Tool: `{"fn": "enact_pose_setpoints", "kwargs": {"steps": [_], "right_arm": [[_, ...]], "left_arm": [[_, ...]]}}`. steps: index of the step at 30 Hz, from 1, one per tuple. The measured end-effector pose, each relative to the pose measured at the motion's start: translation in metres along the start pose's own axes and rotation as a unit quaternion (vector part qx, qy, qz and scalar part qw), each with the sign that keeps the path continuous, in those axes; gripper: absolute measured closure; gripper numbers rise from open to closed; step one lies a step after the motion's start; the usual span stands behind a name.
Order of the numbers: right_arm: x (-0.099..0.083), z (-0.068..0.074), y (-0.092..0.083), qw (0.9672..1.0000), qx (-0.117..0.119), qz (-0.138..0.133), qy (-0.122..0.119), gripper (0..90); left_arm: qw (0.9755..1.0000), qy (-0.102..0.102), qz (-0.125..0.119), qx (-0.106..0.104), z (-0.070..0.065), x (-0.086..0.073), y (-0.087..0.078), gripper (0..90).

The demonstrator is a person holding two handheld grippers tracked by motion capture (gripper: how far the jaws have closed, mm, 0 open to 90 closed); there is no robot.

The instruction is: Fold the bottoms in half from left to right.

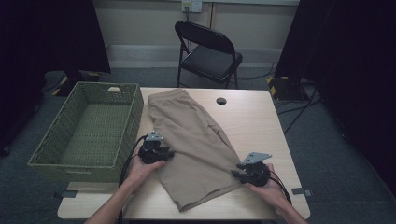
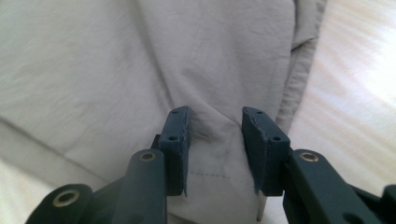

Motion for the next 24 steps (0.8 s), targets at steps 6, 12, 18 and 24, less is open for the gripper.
{"fn": "enact_pose_setpoints", "kwargs": {"steps": [6, 12, 18, 24], "right_arm": [[-0.006, 0.022, -0.005, 0.9995, 0.021, 0.008, -0.024, 63.3], [-0.009, 0.042, -0.008, 0.9979, 0.047, 0.014, -0.043, 63.1], [-0.004, 0.047, -0.008, 0.9965, 0.069, 0.023, -0.042, 55.1], [0.021, 0.019, -0.023, 0.997, 0.052, -0.053, 0.021, 51.2]], "left_arm": [[1.0, 0.002, 0.0, -0.004, 0.0, 0.0, 0.0, 60.2], [1.0, 0.004, -0.002, -0.002, 0.0, 0.0, 0.0, 58.7], [1.0, 0.001, 0.002, -0.001, 0.001, 0.003, 0.001, 58.7], [1.0, 0.001, 0.002, -0.005, 0.004, 0.002, 0.0, 64.1]]}}
Point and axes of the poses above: each handheld gripper's, and its own axes: y roughly forward along the jaws, x roughly out of its top, z roughly to its left, the point moved 4 cm from there along y, roughly forward along the jaws, and after that the axes turned 13 degrees about z, right-handed, at the moved point
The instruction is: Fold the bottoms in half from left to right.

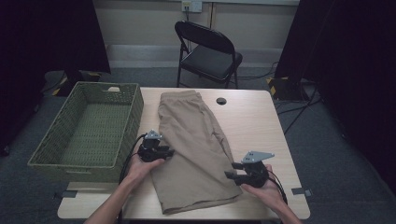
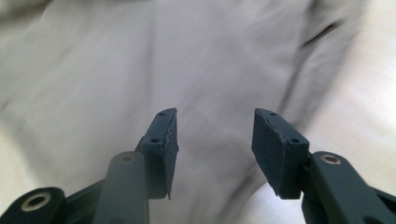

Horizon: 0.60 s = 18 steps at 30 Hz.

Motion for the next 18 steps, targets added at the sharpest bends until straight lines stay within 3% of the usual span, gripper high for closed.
{"fn": "enact_pose_setpoints", "kwargs": {"steps": [11, 14, 18], "right_arm": [[0.047, -0.042, 0.035, 0.9979, -0.055, -0.019, 0.029, 56.9], [0.054, -0.047, 0.048, 0.9973, -0.06, -0.012, 0.041, 54.7], [0.051, -0.044, 0.063, 0.9976, -0.061, 0.014, 0.03, 54.2]], "left_arm": [[1.0, 0.008, -0.003, -0.002, 0.0, -0.002, 0.0, 62.8], [1.0, 0.008, -0.001, -0.002, -0.001, -0.002, -0.001, 62.4], [0.9999, 0.011, 0.002, -0.003, -0.001, -0.002, -0.001, 61.9]]}}
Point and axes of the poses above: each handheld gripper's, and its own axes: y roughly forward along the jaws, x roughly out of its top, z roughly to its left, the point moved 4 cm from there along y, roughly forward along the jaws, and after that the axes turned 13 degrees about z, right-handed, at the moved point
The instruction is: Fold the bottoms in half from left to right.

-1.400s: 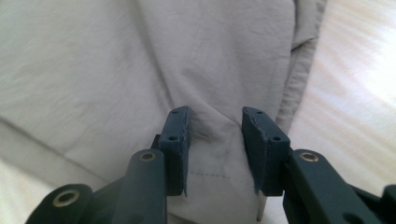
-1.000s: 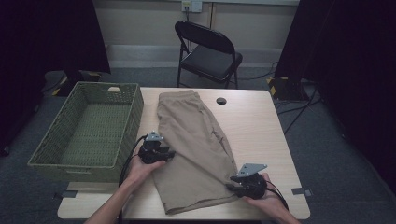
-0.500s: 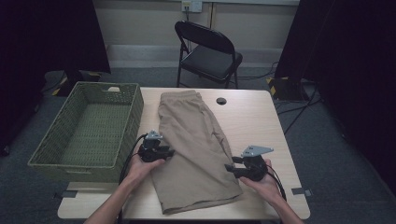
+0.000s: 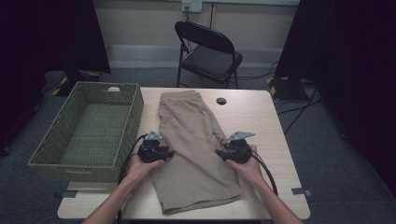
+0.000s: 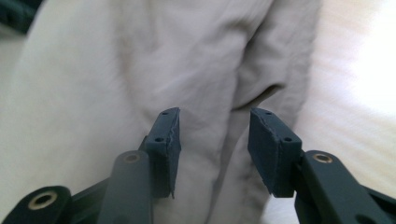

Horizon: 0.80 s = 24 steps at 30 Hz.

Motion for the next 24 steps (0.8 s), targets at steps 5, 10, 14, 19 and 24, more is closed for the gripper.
{"fn": "enact_pose_setpoints", "kwargs": {"steps": [5, 10, 14, 19, 24], "right_arm": [[-0.007, 0.003, 0.006, 0.9996, -0.009, 0.023, -0.015, 53.5], [-0.01, 0.005, 0.004, 0.9996, -0.007, 0.026, -0.011, 53.6], [-0.019, 0.01, -0.002, 0.9993, 0.001, 0.031, -0.023, 53.8], [-0.035, 0.019, -0.014, 0.9987, 0.011, 0.035, -0.035, 54.1], [-0.049, 0.028, -0.024, 0.9979, 0.018, 0.041, -0.047, 54.1]], "left_arm": [[1.0, -0.001, -0.005, 0.001, 0.001, 0.001, 0.001, 61.8], [1.0, 0.001, -0.005, 0.006, 0.0, 0.002, 0.002, 61.3], [0.9999, 0.002, -0.009, 0.005, -0.001, 0.003, 0.003, 60.9], [0.9999, 0.008, -0.01, 0.0, -0.004, 0.004, 0.005, 59.8], [0.9998, 0.019, -0.002, -0.009, -0.011, 0.003, 0.006, 59.7]]}}
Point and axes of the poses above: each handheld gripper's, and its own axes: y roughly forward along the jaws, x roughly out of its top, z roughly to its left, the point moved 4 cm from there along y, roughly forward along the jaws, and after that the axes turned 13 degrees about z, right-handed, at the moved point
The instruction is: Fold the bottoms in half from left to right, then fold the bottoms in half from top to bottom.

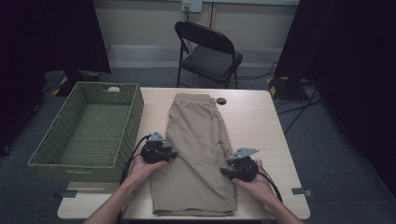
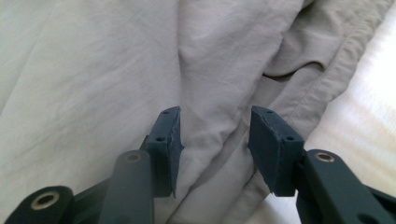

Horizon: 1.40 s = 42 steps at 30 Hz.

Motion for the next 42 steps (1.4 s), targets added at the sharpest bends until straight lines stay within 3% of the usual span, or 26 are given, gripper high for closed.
{"fn": "enact_pose_setpoints", "kwargs": {"steps": [5, 10, 14, 21, 24, 26, 30, 32, 34, 37, 38, 39, 40, 41, 42], "right_arm": [[-0.01, 0.002, -0.006, 0.9999, 0.008, 0.003, -0.006, 54.2], [-0.013, 0.001, -0.008, 0.9999, 0.011, 0.006, -0.006, 54.0], [-0.016, 0.003, -0.011, 0.9998, 0.016, 0.011, -0.006, 53.9], [-0.023, 0.016, -0.017, 0.9992, 0.032, 0.021, -0.012, 53.6], [-0.025, 0.02, -0.02, 0.9986, 0.04, 0.029, -0.018, 53.1], [-0.024, 0.019, -0.021, 0.9985, 0.042, 0.029, -0.018, 51.8], [-0.007, 0.006, -0.034, 0.9988, 0.037, -0.03, 0.01, 49.5], [0.003, -0.003, -0.036, 0.9984, 0.032, -0.043, 0.019, 47.4], [0.011, -0.013, -0.035, 0.9978, 0.028, -0.052, 0.031, 45.3], [0.025, -0.03, -0.028, 0.997, 0.021, -0.058, 0.048, 42.3], [0.029, -0.034, -0.026, 0.9969, 0.016, -0.058, 0.05, 40.9], [0.034, -0.039, -0.024, 0.9967, 0.013, -0.059, 0.054, 38.6], [0.039, -0.044, -0.021, 0.9963, 0.012, -0.062, 0.058, 37.7], [0.044, -0.049, -0.019, 0.9957, 0.013, -0.066, 0.065, 37.7], [0.048, -0.053, -0.017, 0.995, 0.012, -0.069, 0.072, 37.3]], "left_arm": [[0.9998, 0.015, 0.009, -0.002, -0.008, -0.001, 0.0, 60.2], [0.9998, 0.011, 0.01, -0.013, -0.014, -0.006, -0.002, 61.8], [0.9994, 0.024, 0.02, -0.014, -0.022, -0.01, -0.004, 63.0], [0.9983, 0.044, 0.036, -0.009, -0.035, -0.017, -0.009, 63.4], [0.9982, 0.045, 0.038, -0.011, -0.036, -0.019, -0.01, 63.2], [0.9982, 0.032, 0.049, -0.015, -0.036, -0.018, -0.012, 62.4], [0.9975, 0.054, 0.045, -0.008, -0.039, -0.01, -0.016, 62.1], [0.9988, 0.041, 0.02, -0.019, -0.038, -0.002, -0.021, 60.4], [0.9991, 0.038, -0.001, -0.016, -0.033, 0.007, -0.025, 59.5], [0.9998, 0.011, -0.013, -0.008, -0.017, 0.02, -0.022, 58.1], [0.9996, -0.002, -0.027, -0.008, -0.012, 0.024, -0.022, 58.2], [0.9992, -0.019, -0.031, -0.017, -0.006, 0.028, -0.022, 58.7], [0.999, -0.027, -0.034, -0.014, -0.001, 0.032, -0.021, 58.3], [0.9989, -0.022, -0.042, 0.004, 0.002, 0.035, -0.021, 58.7], [0.999, -0.023, -0.037, 0.008, 0.007, 0.037, -0.018, 59.9]]}}
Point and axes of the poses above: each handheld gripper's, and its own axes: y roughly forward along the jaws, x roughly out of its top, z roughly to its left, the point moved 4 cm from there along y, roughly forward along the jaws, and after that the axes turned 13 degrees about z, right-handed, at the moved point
